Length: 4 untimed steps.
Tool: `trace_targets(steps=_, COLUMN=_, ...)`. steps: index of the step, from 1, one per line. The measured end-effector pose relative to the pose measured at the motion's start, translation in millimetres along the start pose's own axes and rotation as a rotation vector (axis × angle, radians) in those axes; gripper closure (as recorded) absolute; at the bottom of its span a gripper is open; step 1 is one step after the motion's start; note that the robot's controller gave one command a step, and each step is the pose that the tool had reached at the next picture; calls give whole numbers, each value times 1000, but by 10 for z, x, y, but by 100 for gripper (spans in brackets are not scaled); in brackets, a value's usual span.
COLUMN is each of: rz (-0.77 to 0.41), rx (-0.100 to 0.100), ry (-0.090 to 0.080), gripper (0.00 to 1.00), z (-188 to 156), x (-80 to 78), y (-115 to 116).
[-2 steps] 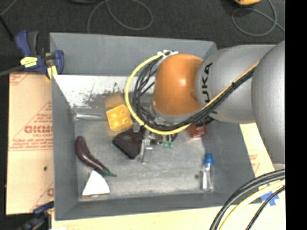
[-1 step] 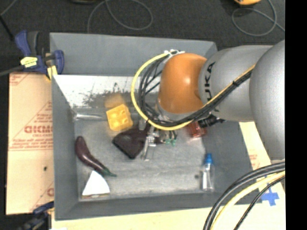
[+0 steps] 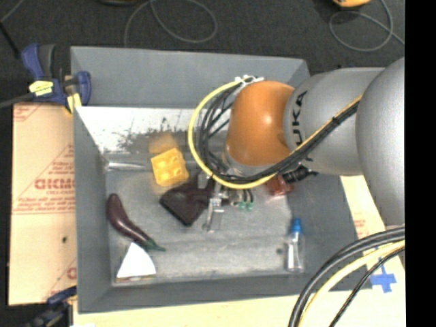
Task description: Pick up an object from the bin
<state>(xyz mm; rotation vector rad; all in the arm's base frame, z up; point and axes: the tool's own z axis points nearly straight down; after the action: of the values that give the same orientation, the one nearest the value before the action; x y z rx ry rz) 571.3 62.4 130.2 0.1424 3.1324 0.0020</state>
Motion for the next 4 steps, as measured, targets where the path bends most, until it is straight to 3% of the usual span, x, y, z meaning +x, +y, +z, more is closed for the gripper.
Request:
trace_targets(steps=2, rz=-58, rx=0, ry=0, gripper=0, z=186, x=113, y=-37)
trace_targets(steps=3, rz=-25, rx=0, ry=0, gripper=100, z=396, x=255, y=66)
trace_targets(steps=4, rz=-24, rx=-1, ry=0, gripper=100, z=395, x=254, y=66)
